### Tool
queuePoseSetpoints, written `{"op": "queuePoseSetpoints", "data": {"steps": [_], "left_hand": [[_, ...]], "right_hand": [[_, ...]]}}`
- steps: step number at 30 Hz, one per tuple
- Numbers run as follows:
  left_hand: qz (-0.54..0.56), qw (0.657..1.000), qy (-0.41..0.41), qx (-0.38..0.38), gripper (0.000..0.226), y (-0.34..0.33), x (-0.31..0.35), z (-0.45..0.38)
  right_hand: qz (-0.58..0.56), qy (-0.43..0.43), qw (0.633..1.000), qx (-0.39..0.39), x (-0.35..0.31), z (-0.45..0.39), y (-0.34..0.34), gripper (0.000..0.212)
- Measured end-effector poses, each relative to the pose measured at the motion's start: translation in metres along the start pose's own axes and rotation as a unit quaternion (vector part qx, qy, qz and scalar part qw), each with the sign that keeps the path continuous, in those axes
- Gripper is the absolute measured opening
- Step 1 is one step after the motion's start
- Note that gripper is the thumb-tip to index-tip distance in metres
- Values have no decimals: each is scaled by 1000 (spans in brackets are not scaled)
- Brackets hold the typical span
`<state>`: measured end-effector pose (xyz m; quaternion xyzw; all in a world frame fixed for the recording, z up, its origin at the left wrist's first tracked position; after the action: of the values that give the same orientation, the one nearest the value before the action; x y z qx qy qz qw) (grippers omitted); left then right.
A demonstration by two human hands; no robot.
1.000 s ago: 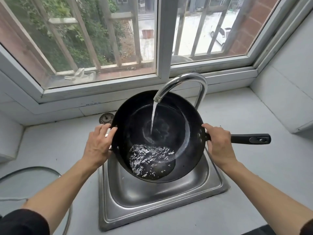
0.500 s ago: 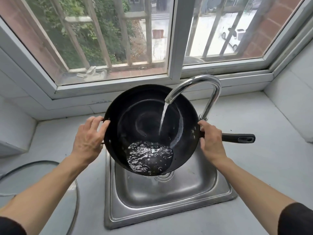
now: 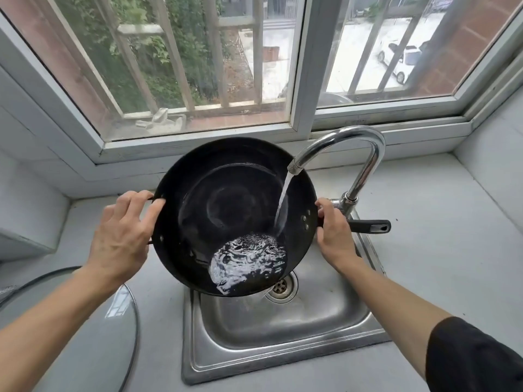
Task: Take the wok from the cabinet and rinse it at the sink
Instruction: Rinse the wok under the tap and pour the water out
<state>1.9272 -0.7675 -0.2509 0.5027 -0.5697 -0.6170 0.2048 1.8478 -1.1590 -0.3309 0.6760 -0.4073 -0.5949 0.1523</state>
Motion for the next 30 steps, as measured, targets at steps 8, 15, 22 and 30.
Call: {"op": "queuePoseSetpoints", "data": {"steps": [8,15,22,30], "left_hand": [[-10,1000,19,6,84,19,-18,10],[-10,1000,18,-15,91,38,-27,15],[-12,999,5,-39,94,48,-31,21],[-15,997,-14,-79,92,65,-26,29]], "right_hand": [[-24,-6,1000,-18,-10,-7,-27,59],[-58,-16,997,-39,-17,-5,-40,56],[-97,-20,993,-65,-21,-1,-39,54],[-122,-13,986,-109,-21,17,-27,45]]}}
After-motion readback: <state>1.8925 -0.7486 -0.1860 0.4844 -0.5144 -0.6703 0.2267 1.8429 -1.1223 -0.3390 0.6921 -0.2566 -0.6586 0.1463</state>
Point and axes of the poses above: each hand's wrist, its own z-axis away from the middle knuckle, its own y-axis out of the back of the hand, x = y × z, the point moved 3 cm from there along -z, towards the middle knuckle, and after that the axes turned 10 degrees about -z, right-handed, at the moved point
